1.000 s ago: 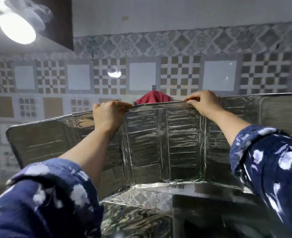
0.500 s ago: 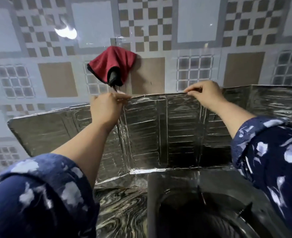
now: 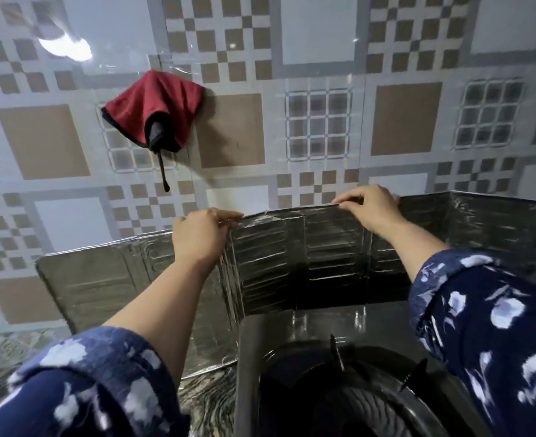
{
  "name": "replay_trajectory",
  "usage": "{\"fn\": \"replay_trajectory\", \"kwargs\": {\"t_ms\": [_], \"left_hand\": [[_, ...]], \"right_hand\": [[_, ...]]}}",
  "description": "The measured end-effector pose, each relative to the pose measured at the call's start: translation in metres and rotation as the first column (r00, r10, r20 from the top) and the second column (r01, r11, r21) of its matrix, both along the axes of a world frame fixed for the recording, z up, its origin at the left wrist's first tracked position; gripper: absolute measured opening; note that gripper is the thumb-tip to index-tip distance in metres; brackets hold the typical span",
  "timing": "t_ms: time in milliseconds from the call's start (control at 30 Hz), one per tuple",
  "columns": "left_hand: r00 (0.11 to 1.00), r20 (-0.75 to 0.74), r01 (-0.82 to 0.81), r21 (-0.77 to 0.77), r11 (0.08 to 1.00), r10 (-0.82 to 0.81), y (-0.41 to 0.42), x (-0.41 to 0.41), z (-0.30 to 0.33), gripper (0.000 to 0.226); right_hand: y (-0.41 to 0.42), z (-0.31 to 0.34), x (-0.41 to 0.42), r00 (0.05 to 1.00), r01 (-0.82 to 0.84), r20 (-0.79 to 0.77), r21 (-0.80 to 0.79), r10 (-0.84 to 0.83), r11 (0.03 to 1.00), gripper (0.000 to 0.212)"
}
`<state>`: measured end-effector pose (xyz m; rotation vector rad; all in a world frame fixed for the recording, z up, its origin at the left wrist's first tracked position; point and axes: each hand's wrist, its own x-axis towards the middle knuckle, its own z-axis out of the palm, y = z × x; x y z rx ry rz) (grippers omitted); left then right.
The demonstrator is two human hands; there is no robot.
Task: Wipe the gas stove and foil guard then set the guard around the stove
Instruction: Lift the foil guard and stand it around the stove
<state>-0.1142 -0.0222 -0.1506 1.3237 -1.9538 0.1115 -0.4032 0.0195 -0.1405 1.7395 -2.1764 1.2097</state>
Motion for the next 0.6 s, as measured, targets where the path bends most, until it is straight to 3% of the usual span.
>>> {"fn": "replay_trajectory", "kwargs": {"t_ms": [267,500,600], "left_hand": [[0.997,0.079,-0.004,-0.003,1.000,0.004,-0.004,-0.019,-0.003,0.024],[0.990,0.137,0.040,0.053,0.998,-0.047,-0.011,-0.014,-0.003,0.031],[0.983,0.160,0.071,0.115,0.991,-0.089,-0.011,-0.010,-0.001,0.051]], "right_hand": [[0.010,-0.012,-0.005,0.998,0.041,-0.042,0.052,-0.039,0.998,0.017],[0.000,-0.014,0.034,0.986,-0.123,-0.106,0.029,0.125,0.992,0.021],[-0.008,-0.015,0.058,0.978,-0.198,-0.059,0.005,0.198,0.980,0.022]]}}
